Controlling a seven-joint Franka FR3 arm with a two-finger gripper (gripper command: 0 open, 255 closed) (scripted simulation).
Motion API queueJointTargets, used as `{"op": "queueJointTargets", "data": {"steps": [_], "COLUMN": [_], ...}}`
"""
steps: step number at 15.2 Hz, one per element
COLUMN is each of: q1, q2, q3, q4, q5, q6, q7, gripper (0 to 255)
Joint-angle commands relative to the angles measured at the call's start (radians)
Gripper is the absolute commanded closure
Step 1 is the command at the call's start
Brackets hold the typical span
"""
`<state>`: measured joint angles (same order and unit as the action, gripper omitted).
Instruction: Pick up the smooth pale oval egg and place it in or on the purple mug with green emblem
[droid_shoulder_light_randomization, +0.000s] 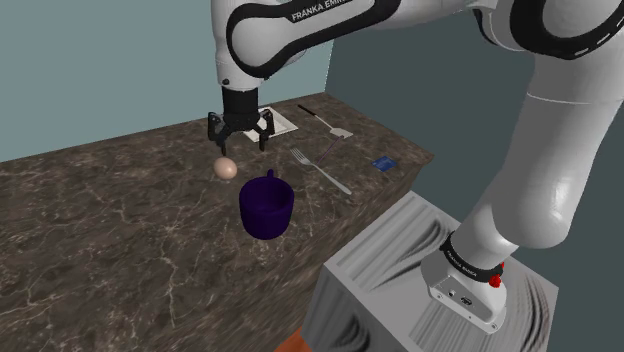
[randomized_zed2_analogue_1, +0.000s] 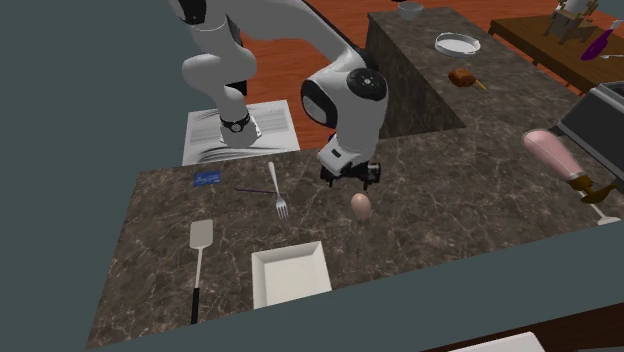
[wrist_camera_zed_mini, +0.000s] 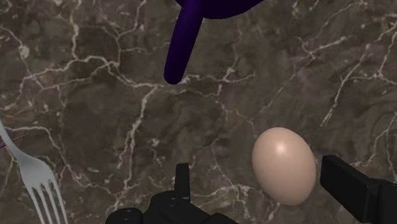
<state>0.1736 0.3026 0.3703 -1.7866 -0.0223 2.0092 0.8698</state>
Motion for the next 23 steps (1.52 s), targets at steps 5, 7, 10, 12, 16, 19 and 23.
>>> {"op": "queueJointTargets", "data": {"steps": [5, 7, 10, 12, 16, 19, 23], "q1": [0.065, 0.067, 0.069, 0.071, 0.071, 0.071, 0.071], "q2": [0.188, 0.196, 0.209, 0.217, 0.217, 0.217, 0.217], "q3": [-0.013, -0.014, -0.017, -0.018, -0.018, -0.018, -0.018], "q4": [0.192, 0.177, 0.155, 0.145, 0.145, 0.145, 0.145], "q5": [-0.06, -0.063, -0.068, -0.071, -0.071, -0.071, -0.071], "q6": [-0.021, 0.002, 0.037, 0.055, 0.055, 0.054, 0.054], "q7": [0.075, 0.077, 0.08, 0.082, 0.082, 0.082, 0.082], "gripper": [0, 0, 0, 0, 0, 0, 255]}}
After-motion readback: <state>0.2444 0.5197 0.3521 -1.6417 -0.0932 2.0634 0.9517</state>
